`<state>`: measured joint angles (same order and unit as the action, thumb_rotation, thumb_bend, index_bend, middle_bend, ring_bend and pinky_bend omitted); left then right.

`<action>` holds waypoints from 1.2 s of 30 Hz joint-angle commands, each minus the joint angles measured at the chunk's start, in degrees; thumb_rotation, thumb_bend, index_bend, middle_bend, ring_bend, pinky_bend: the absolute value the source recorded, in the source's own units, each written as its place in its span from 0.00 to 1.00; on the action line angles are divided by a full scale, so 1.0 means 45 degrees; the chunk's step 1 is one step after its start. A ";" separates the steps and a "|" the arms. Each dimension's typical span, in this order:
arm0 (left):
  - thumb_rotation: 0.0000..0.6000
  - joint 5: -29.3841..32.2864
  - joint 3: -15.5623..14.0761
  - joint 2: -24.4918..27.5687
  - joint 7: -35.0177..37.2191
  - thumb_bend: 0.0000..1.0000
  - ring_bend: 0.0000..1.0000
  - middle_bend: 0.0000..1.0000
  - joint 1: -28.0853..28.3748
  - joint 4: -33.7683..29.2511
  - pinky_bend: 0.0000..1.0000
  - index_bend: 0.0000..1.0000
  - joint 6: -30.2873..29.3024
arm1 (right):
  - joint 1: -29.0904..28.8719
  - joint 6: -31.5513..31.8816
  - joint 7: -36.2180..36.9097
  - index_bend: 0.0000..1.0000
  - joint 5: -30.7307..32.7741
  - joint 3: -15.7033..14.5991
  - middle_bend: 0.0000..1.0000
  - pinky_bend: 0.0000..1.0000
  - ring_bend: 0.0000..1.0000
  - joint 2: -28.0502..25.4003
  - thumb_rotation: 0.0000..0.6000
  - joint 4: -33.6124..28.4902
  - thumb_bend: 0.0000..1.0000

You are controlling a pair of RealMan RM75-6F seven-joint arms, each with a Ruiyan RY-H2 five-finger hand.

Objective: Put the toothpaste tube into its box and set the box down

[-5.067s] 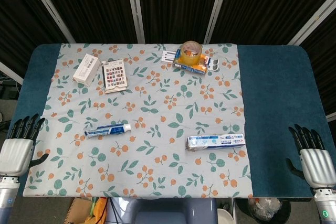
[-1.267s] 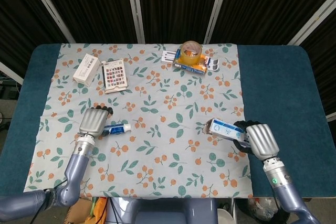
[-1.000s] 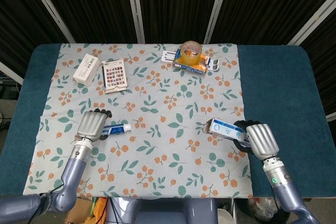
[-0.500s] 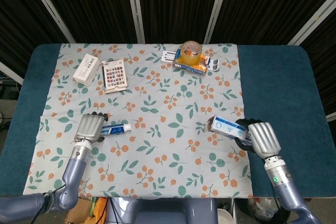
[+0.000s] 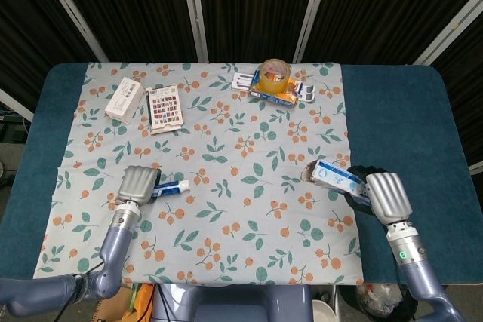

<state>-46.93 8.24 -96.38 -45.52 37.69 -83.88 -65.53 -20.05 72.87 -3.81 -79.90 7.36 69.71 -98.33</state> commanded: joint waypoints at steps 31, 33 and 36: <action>1.00 -0.5774 0.1779 0.4022 -0.1833 0.63 0.70 0.76 0.4425 -0.1792 0.80 0.74 0.1708 | 0.0011 -0.0162 0.0078 0.53 -0.0029 -0.0056 0.61 0.52 0.47 -0.0062 1.00 -0.0521 0.34; 1.00 -0.5906 0.1836 0.3874 -0.2067 0.63 0.70 0.76 0.4714 -0.1739 0.80 0.74 0.1805 | 0.0017 -0.0155 0.0073 0.53 -0.0090 -0.0088 0.61 0.52 0.47 -0.0054 1.00 -0.0586 0.34; 1.00 -0.5985 0.1969 0.3529 -0.2352 0.63 0.70 0.76 0.5149 -0.1652 0.80 0.74 0.1895 | 0.0036 -0.0123 0.0059 0.53 -0.0188 -0.0135 0.61 0.52 0.47 -0.0068 1.00 -0.0695 0.34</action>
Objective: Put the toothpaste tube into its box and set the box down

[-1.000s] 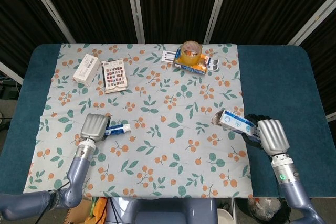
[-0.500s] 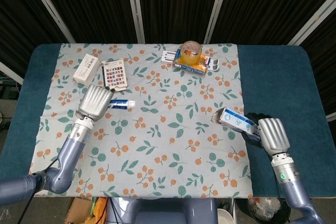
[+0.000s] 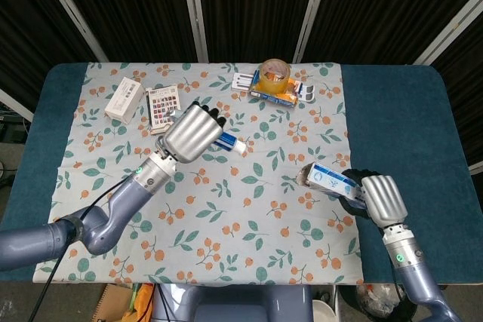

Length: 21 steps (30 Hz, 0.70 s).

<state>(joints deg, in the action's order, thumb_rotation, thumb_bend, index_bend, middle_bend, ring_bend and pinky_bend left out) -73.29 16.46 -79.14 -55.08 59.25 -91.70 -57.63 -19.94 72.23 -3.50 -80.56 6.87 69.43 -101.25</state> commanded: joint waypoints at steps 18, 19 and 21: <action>1.00 0.0047 0.0620 -0.2218 -0.1131 0.63 0.70 0.76 0.1572 0.0855 0.80 0.74 -0.0585 | -0.0248 -0.0446 -0.0119 0.53 0.1365 0.0607 0.61 0.52 0.47 -0.0208 1.00 -0.1415 0.34; 1.00 0.0088 0.0683 -0.2249 -0.1120 0.63 0.70 0.76 0.1610 0.0849 0.80 0.74 -0.0622 | -0.0317 -0.0462 -0.0281 0.53 0.1427 0.0681 0.61 0.52 0.47 -0.0212 1.00 -0.1489 0.34; 1.00 0.0143 0.0747 -0.2275 -0.1146 0.63 0.70 0.77 0.1676 0.0855 0.80 0.74 -0.0662 | -0.0425 -0.0463 -0.0582 0.53 0.1582 0.0811 0.61 0.52 0.47 -0.0186 1.00 -0.1655 0.34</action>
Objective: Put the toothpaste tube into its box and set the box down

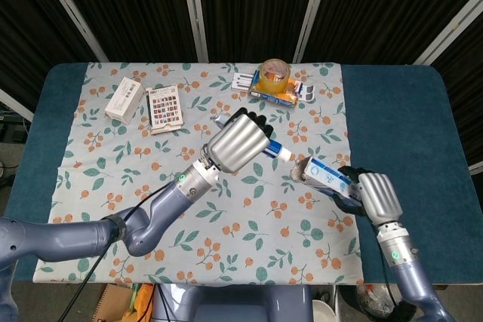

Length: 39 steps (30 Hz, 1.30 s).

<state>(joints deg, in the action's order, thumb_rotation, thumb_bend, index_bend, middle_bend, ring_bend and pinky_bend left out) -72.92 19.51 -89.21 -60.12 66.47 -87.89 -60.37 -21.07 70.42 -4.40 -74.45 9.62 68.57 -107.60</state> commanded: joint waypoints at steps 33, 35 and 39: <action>1.00 -0.0032 -0.0454 -0.0062 -0.0381 0.63 0.70 0.77 0.0469 0.0087 0.81 0.74 -0.0319 | -0.0745 0.0085 -0.1953 0.53 0.3092 0.1023 0.61 0.52 0.47 0.0595 1.00 -0.1472 0.34; 1.00 -0.0027 -0.0505 -0.0001 -0.0397 0.63 0.70 0.77 0.0458 0.0086 0.81 0.74 -0.0304 | -0.0752 0.0062 -0.1902 0.53 0.3130 0.1026 0.61 0.52 0.47 0.0564 1.00 -0.1480 0.34; 1.00 -0.0071 -0.0594 -0.0017 -0.0407 0.63 0.70 0.77 0.0512 0.0158 0.81 0.74 -0.0240 | -0.0777 0.0056 -0.1869 0.53 0.3124 0.1019 0.61 0.52 0.47 0.0543 1.00 -0.1553 0.34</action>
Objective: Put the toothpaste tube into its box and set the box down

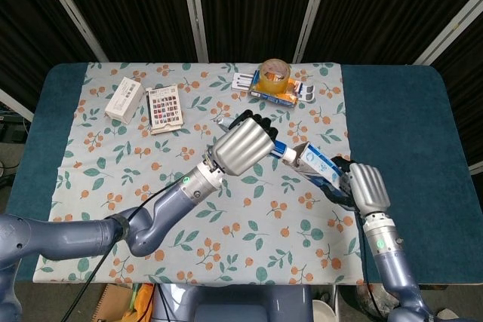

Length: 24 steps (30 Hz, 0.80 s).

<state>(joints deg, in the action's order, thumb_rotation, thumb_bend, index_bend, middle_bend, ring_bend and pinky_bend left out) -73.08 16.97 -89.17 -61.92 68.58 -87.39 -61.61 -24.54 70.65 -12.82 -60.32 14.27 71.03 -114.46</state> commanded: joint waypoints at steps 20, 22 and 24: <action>1.00 -0.1260 -0.0025 -0.0947 0.0364 0.62 0.70 0.76 0.1201 0.1878 0.80 0.74 0.0466 | 0.0140 0.0058 0.0622 0.53 -0.0011 -0.0073 0.61 0.52 0.47 -0.0256 1.00 -0.0382 0.34; 1.00 -0.1500 0.0003 -0.1020 0.0527 0.59 0.69 0.74 0.1375 0.2067 0.80 0.73 0.0497 | 0.0160 0.0086 0.0776 0.53 0.0067 -0.0011 0.61 0.52 0.47 -0.0246 1.00 -0.0410 0.34; 1.00 -0.1927 0.0055 -0.1074 0.0835 0.56 0.68 0.73 0.1667 0.2386 0.79 0.72 0.0546 | 0.0195 0.0114 0.1120 0.53 0.0300 0.0155 0.61 0.52 0.47 -0.0224 1.00 -0.0533 0.34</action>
<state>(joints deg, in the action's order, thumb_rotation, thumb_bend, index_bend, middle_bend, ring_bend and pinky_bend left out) -80.38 16.99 -93.67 -59.25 75.04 -77.77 -59.38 -23.80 71.07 -8.74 -59.69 14.44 69.95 -116.46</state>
